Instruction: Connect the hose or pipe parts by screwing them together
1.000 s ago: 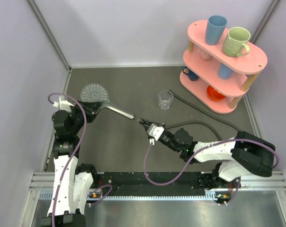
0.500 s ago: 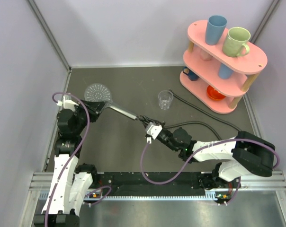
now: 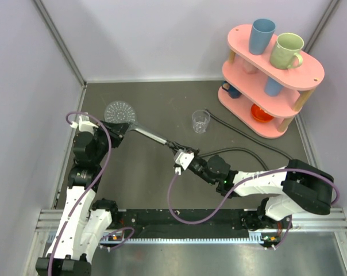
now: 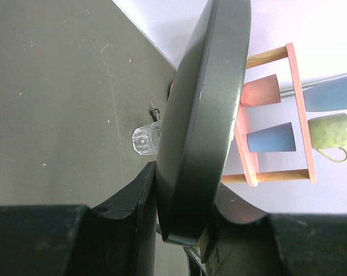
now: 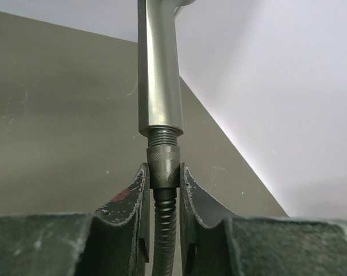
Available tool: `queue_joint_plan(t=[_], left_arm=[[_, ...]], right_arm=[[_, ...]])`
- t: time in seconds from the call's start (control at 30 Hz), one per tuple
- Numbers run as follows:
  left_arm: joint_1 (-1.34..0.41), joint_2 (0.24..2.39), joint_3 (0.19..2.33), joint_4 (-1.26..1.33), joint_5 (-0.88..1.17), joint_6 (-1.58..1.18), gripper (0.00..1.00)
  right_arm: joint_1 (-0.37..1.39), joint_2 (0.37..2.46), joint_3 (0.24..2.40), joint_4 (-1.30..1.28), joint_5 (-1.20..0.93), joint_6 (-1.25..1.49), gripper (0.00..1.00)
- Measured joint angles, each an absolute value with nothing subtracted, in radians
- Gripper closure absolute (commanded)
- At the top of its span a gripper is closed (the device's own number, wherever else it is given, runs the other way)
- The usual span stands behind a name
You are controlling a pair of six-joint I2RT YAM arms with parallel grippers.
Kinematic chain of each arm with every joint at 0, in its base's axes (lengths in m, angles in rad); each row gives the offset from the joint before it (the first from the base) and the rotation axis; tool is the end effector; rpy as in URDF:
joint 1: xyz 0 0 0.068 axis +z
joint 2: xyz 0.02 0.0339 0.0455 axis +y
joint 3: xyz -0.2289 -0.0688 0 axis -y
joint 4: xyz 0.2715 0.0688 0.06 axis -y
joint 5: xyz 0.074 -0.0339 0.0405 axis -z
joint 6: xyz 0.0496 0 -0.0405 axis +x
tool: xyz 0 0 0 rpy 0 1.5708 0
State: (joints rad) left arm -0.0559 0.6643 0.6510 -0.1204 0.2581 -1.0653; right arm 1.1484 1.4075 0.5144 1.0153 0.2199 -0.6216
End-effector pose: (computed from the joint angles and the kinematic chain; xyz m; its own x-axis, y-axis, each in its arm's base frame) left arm 0.2318 -0.0257 0.2947 -0.3327 -0.8287 -0.4502 0.0320 0.4671 -0.8836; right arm 0.1416 0.2886 0.1804 0.5073 -0.2576 -0.8224 -0.6224 0.5505 -0.5564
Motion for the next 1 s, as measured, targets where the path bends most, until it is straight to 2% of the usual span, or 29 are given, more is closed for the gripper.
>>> queue_joint_plan(t=[1.0], left_arm=[[-0.068, 0.664, 0.611, -0.059, 0.216, -1.079, 1.0]], right_arm=[[1.15, 1.462, 0.604, 0.9, 0.306, -0.629, 1.0]])
